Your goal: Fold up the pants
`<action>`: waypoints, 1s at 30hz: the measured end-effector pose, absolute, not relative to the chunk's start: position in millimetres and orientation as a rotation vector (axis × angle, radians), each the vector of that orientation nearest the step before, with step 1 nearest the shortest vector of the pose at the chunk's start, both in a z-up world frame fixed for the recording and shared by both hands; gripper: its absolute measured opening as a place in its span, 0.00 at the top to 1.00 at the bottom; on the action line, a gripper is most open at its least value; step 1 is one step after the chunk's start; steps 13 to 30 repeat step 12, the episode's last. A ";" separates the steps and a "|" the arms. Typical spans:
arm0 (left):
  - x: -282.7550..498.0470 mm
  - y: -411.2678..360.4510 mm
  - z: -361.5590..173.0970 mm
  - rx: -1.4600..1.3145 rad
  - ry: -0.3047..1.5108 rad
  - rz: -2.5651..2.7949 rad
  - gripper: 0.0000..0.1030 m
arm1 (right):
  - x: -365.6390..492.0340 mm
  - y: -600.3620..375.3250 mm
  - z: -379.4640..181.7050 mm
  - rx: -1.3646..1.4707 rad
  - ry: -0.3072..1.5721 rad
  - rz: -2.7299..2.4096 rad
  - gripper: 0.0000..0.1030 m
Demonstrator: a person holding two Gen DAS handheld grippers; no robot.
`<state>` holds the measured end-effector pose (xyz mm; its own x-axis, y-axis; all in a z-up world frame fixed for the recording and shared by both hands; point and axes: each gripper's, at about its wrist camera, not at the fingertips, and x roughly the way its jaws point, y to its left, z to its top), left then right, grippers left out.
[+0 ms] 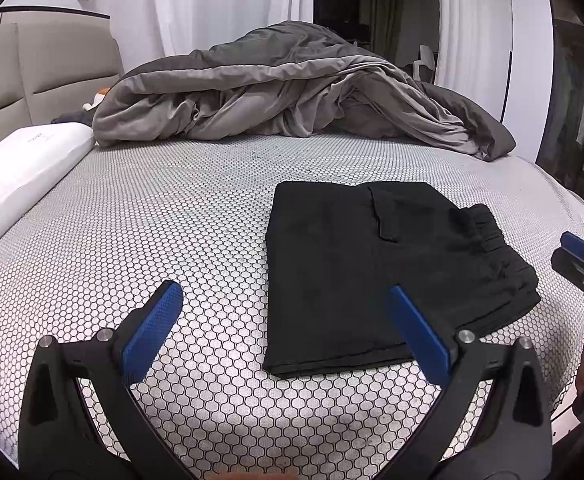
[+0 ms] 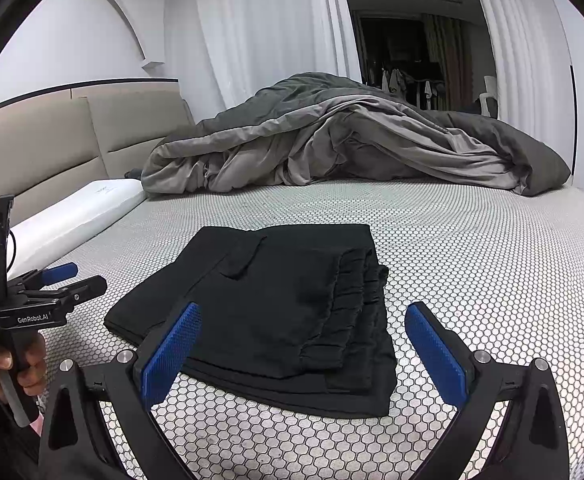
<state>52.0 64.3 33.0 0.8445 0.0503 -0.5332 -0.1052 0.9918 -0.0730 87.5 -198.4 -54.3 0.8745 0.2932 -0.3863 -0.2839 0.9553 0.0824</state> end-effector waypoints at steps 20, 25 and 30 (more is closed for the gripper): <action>55.5 68.2 30.3 -0.114 0.571 0.090 0.00 | 88.6 -199.4 -54.9 0.024 0.415 0.303 0.00; 55.5 68.2 30.3 -0.114 0.571 0.090 0.00 | 88.6 -199.4 -54.9 0.024 0.415 0.303 0.00; 55.5 68.2 30.3 -0.114 0.571 0.090 0.00 | 88.6 -199.4 -54.9 0.024 0.415 0.303 0.00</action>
